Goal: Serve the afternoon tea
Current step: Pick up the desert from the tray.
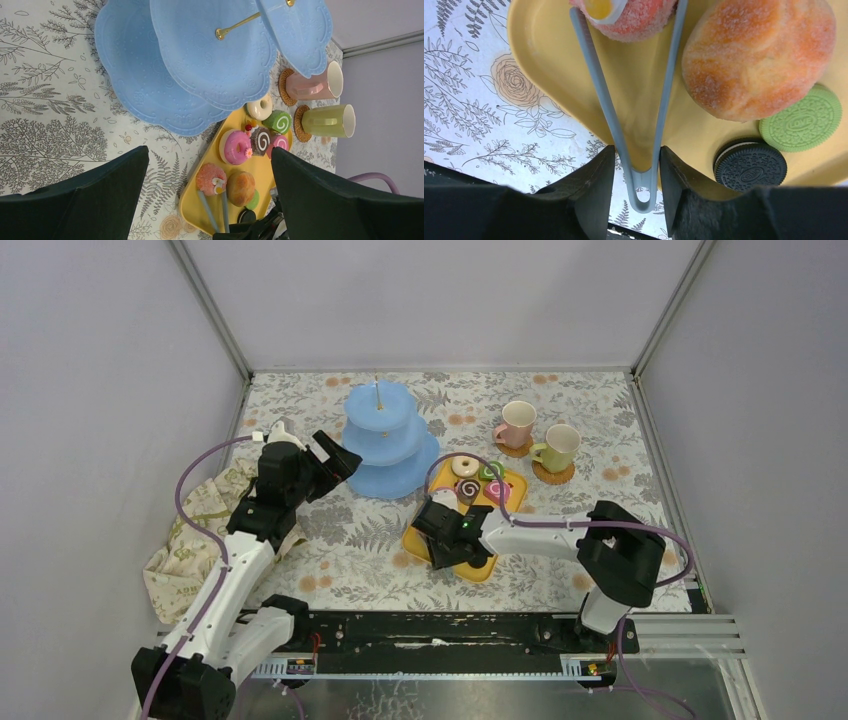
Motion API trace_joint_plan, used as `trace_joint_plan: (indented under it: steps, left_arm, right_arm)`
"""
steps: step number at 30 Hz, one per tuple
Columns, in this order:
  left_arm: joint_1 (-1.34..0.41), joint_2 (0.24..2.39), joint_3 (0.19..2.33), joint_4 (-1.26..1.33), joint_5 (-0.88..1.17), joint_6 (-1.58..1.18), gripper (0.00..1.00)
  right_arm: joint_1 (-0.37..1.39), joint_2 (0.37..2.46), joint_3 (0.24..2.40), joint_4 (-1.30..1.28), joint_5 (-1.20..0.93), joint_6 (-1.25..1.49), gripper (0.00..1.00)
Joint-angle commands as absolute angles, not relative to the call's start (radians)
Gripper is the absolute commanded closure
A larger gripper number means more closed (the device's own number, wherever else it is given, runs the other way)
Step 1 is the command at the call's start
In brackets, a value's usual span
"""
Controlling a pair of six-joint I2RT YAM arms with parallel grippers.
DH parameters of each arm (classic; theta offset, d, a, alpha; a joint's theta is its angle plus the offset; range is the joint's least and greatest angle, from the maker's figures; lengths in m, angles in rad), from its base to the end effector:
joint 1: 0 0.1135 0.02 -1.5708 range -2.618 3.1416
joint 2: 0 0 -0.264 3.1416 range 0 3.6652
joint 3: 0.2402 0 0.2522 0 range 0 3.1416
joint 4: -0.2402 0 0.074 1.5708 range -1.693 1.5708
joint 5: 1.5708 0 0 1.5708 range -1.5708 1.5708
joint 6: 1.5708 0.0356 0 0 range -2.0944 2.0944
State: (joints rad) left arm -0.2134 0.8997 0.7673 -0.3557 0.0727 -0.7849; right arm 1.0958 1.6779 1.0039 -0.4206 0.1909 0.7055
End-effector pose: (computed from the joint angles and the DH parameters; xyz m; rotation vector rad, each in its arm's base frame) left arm 0.1981 -0.0456 0.2960 -0.5557 2.0566 -0.6810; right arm 0.1556 0.2877 0.1732 -0.4582 2.6390 0.3501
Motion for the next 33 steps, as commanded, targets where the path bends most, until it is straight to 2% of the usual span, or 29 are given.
trace_joint_plan:
  steps: [1,18,27,33]
  left_arm:
    - [-0.213,0.908,0.775,-0.298,0.083,-0.781,0.00]
    - [-0.212,0.921,0.763,-0.282,0.085,-0.782,0.00]
    - [-0.213,0.910,0.763,-0.289,0.082,-0.782,0.00]
    - [-0.214,0.902,0.761,-0.295,0.079,-0.781,0.00]
  right_arm:
    - [1.073,1.697,1.039,-0.392,0.177,0.681,0.55]
    - [1.054,1.724,1.012,-0.348,0.184,0.671,0.58]
    - [1.054,1.669,0.959,-0.309,0.195,0.678,0.74]
    - [1.054,1.604,0.954,-0.331,0.202,0.672,0.80]
